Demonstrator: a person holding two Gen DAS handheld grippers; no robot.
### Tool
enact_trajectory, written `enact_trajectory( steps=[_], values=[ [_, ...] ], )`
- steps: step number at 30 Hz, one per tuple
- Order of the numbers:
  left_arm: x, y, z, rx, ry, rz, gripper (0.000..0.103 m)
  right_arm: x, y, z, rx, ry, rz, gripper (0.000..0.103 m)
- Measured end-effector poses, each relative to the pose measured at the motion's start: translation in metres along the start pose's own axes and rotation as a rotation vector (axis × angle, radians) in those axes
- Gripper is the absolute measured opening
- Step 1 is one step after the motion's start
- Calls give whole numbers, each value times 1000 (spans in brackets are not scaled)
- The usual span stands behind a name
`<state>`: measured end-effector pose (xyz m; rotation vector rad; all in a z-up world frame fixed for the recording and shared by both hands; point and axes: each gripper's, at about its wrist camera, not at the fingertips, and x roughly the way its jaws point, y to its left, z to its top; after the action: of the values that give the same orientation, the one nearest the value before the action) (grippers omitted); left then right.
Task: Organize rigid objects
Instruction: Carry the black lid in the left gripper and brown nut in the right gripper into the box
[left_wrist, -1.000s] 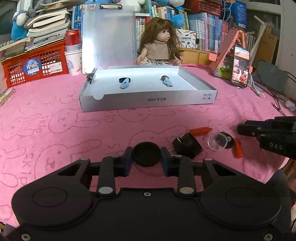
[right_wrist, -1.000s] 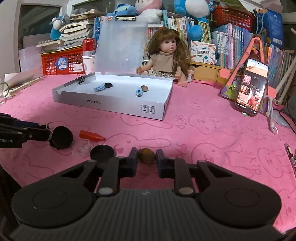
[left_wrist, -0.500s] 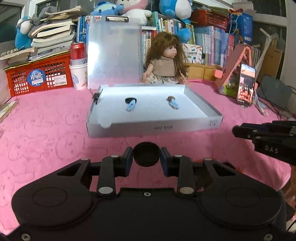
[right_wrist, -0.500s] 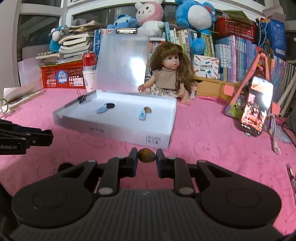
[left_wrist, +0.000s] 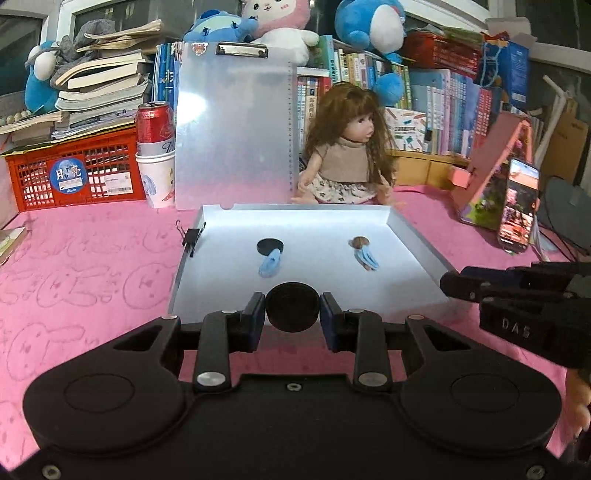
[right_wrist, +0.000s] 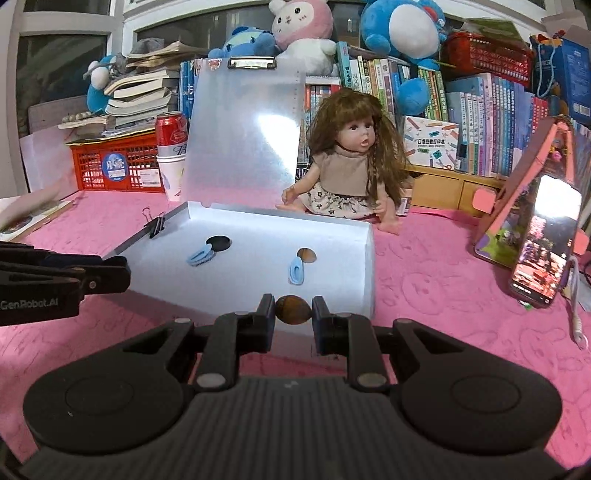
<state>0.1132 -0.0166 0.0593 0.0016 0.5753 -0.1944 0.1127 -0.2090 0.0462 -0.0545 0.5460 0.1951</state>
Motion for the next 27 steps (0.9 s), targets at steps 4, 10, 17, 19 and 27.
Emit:
enact_trajectory(
  steps=[4,10,17,19,27],
  values=[
    [20,1,8,-1,13,14,31,18,0,6,13,24,2,25],
    [50,4,15,-14,45,30,31,44,-3,12,50,63,7,25],
    [80,6,16,-14,76,50,31,71,-7,13,86,108,9,25],
    [87,6,16,-12,82,51,31,78,-8,12,88,119,8,25],
    [109,9,16,-27,103,58,31,97,-10,10,90,146,2,25]
  ],
)
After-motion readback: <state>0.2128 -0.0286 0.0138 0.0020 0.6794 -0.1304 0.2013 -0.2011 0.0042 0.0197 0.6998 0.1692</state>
